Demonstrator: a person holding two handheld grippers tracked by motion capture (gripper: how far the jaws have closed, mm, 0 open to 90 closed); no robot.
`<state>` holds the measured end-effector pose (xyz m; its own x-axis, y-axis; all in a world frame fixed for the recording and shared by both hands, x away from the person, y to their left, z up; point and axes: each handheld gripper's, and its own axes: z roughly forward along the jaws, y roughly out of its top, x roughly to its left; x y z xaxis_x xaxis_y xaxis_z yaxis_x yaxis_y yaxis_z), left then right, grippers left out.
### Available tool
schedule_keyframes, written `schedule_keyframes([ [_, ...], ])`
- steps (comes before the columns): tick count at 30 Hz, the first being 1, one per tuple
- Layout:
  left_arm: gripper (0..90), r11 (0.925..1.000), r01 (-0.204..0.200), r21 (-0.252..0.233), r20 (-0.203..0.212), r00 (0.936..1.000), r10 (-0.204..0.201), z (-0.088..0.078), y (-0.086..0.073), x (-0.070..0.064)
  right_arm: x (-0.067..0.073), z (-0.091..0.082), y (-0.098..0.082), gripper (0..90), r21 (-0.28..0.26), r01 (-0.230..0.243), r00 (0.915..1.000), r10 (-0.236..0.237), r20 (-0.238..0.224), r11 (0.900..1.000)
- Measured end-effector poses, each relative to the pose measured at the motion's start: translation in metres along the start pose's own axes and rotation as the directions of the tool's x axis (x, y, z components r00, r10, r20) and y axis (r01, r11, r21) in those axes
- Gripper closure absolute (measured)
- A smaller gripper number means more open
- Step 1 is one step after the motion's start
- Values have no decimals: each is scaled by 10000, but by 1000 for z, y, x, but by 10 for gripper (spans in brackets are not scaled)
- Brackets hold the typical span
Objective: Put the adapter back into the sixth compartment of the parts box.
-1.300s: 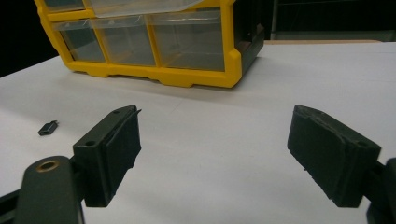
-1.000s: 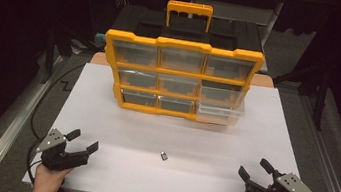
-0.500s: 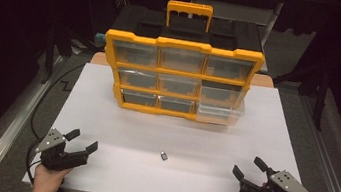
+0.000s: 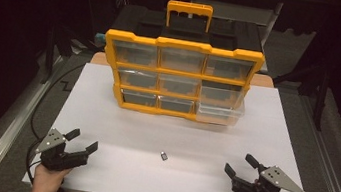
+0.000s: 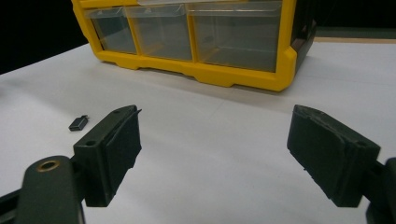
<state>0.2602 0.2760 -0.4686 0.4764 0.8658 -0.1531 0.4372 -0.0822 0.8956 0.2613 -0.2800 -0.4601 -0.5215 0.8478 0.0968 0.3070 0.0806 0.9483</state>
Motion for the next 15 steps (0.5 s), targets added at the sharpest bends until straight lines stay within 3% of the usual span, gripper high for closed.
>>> schedule_keyframes([
  [15,171,10000,27,-13,23,10000,-27,1,0,0,9,13,5,181,1,34,9983,-34,-588,10000],
])
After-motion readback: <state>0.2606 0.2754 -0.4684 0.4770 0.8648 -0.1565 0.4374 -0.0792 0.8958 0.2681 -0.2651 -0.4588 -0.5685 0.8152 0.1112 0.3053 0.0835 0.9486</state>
